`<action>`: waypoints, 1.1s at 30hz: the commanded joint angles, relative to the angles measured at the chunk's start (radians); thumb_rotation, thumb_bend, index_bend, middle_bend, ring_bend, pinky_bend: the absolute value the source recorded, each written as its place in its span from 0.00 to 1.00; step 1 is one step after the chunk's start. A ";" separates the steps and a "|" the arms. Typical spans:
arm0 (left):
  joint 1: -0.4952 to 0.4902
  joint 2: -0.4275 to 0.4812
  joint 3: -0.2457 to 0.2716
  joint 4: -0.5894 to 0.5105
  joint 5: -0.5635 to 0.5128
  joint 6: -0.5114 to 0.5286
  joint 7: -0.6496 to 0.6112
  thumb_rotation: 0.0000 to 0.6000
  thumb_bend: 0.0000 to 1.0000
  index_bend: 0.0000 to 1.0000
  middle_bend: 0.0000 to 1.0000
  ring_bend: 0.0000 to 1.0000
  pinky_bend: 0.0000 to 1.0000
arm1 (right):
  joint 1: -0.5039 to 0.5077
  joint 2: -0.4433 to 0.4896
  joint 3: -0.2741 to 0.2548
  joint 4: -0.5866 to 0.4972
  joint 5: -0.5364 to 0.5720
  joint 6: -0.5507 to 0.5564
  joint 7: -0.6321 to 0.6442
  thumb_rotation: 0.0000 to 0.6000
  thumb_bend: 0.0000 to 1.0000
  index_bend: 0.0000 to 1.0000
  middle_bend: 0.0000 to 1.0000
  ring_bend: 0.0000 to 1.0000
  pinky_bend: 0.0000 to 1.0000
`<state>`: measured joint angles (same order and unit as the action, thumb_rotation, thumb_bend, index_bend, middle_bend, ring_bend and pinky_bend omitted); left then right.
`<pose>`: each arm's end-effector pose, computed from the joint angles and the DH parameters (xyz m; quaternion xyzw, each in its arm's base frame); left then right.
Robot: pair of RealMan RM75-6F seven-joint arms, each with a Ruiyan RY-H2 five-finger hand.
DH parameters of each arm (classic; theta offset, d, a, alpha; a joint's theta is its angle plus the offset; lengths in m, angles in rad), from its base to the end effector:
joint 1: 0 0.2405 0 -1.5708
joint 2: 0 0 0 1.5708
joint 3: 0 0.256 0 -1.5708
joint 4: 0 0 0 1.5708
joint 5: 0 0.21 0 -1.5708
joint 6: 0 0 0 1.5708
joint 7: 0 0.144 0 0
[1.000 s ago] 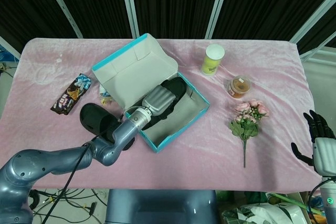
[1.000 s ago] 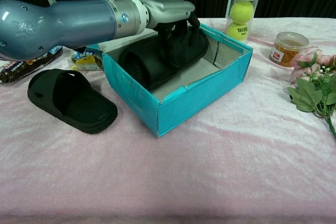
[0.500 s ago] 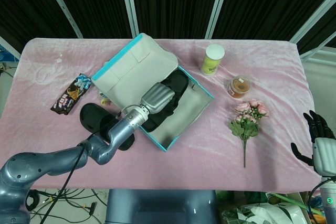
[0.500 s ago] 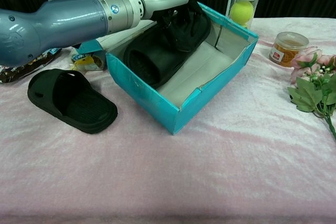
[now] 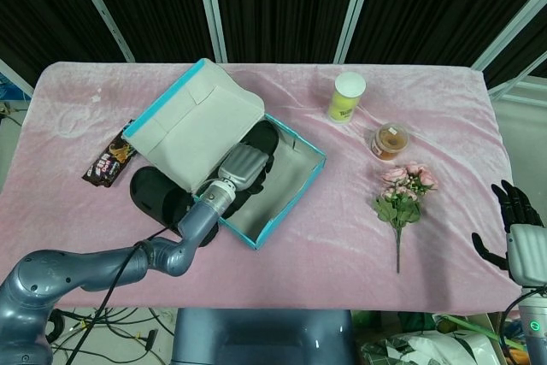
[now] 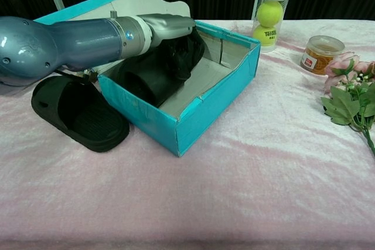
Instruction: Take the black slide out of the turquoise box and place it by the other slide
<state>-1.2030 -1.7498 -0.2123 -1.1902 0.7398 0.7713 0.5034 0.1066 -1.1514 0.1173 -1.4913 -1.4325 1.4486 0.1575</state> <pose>-0.0270 0.4085 -0.0773 -0.8012 -0.3223 -0.3295 0.3817 -0.3328 -0.2035 0.1709 0.5495 -0.4074 0.4195 0.5968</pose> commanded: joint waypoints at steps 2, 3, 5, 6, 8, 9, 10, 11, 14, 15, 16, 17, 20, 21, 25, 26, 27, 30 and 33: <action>-0.009 -0.021 -0.003 0.003 -0.020 -0.009 0.017 1.00 0.40 0.46 0.74 0.54 0.36 | 0.000 0.000 0.000 -0.001 0.002 -0.002 -0.002 1.00 0.26 0.00 0.02 0.00 0.19; -0.010 -0.025 -0.003 0.005 -0.019 -0.011 0.018 1.00 0.40 0.46 0.74 0.54 0.36 | 0.000 0.000 0.000 -0.001 0.002 -0.002 -0.002 1.00 0.26 0.00 0.02 0.00 0.19; -0.009 -0.035 -0.003 0.013 0.005 -0.005 0.008 1.00 0.41 0.47 0.74 0.54 0.37 | -0.001 0.000 0.000 -0.002 0.003 -0.002 -0.003 1.00 0.26 0.00 0.02 0.00 0.19; -0.007 -0.041 -0.002 0.018 0.026 0.003 0.001 1.00 0.41 0.47 0.75 0.54 0.37 | -0.001 0.001 0.000 -0.002 0.004 -0.002 -0.003 1.00 0.26 0.00 0.02 0.00 0.19; -0.001 -0.054 0.005 0.036 0.090 0.032 -0.016 1.00 0.42 0.48 0.75 0.54 0.36 | -0.002 0.001 0.000 -0.003 0.004 -0.002 -0.003 1.00 0.26 0.00 0.02 0.00 0.19; 0.004 -0.061 0.007 0.044 0.115 0.046 -0.025 1.00 0.42 0.48 0.75 0.55 0.37 | -0.002 0.001 0.000 -0.003 0.005 -0.002 -0.003 1.00 0.26 0.00 0.02 0.00 0.19; 0.010 -0.070 0.004 0.050 0.129 0.063 -0.036 1.00 0.42 0.48 0.75 0.55 0.37 | -0.002 0.001 0.000 -0.003 0.005 -0.002 -0.003 1.00 0.26 0.00 0.02 0.00 0.19; 0.017 -0.079 -0.003 0.054 0.133 0.078 -0.047 1.00 0.42 0.48 0.76 0.56 0.38 | -0.002 0.001 0.000 -0.003 0.004 -0.002 -0.003 1.00 0.26 0.00 0.02 0.00 0.19; 0.036 -0.097 -0.048 0.041 0.096 0.097 -0.082 1.00 0.42 0.49 0.77 0.57 0.45 | -0.001 0.000 0.000 -0.004 0.003 -0.003 -0.005 1.00 0.26 0.00 0.02 0.00 0.19; 0.036 -0.097 -0.055 0.038 0.090 0.097 -0.080 1.00 0.43 0.49 0.77 0.58 0.46 | -0.001 0.000 0.000 -0.004 0.003 -0.004 -0.005 1.00 0.26 0.00 0.02 0.00 0.19; 0.037 -0.096 -0.060 0.036 0.087 0.098 -0.077 1.00 0.43 0.49 0.77 0.58 0.47 | -0.001 0.000 0.000 -0.004 0.003 -0.004 -0.005 1.00 0.26 0.00 0.02 0.00 0.19; 0.037 -0.095 -0.064 0.034 0.084 0.098 -0.075 1.00 0.43 0.49 0.77 0.58 0.48 | -0.001 0.000 0.000 -0.004 0.002 -0.004 -0.005 1.00 0.26 0.00 0.02 0.00 0.19; 0.040 -0.097 -0.079 0.029 0.073 0.104 -0.077 1.00 0.43 0.48 0.76 0.58 0.52 | -0.001 0.000 0.000 -0.005 0.003 -0.003 -0.006 1.00 0.26 0.00 0.02 0.00 0.19; 0.043 -0.100 -0.091 0.025 0.056 0.102 -0.080 1.00 0.44 0.48 0.77 0.58 0.53 | -0.002 0.000 0.000 -0.005 0.003 -0.003 -0.005 1.00 0.26 0.00 0.02 0.00 0.19; 0.032 -0.110 -0.107 0.022 -0.002 0.092 -0.038 1.00 0.44 0.48 0.77 0.59 0.58 | -0.005 0.000 -0.001 -0.004 0.003 0.000 -0.003 1.00 0.26 0.00 0.02 0.00 0.19; 0.029 -0.112 -0.108 0.023 -0.013 0.091 -0.025 1.00 0.44 0.48 0.77 0.60 0.59 | -0.005 0.000 -0.001 -0.004 0.003 0.000 -0.002 1.00 0.26 0.00 0.02 0.00 0.19; 0.025 -0.116 -0.109 0.023 -0.025 0.092 -0.012 1.00 0.44 0.48 0.78 0.61 0.60 | -0.006 0.000 -0.002 -0.003 0.003 0.001 -0.001 1.00 0.26 0.00 0.02 0.00 0.19; 0.016 -0.134 -0.122 0.029 -0.058 0.101 0.012 1.00 0.45 0.48 0.79 0.62 0.63 | -0.009 -0.001 -0.003 -0.002 0.003 0.002 0.002 1.00 0.26 0.00 0.02 0.00 0.19; 0.008 -0.164 -0.146 0.048 -0.081 0.122 0.013 1.00 0.46 0.48 0.79 0.63 0.65 | -0.011 -0.001 -0.004 0.000 0.003 0.003 0.005 1.00 0.26 0.00 0.02 0.00 0.19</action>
<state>-1.1885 -1.8990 -0.3451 -1.1530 0.6710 0.8816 0.5144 0.0961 -1.1526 0.1139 -1.4911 -1.4291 1.4517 0.1622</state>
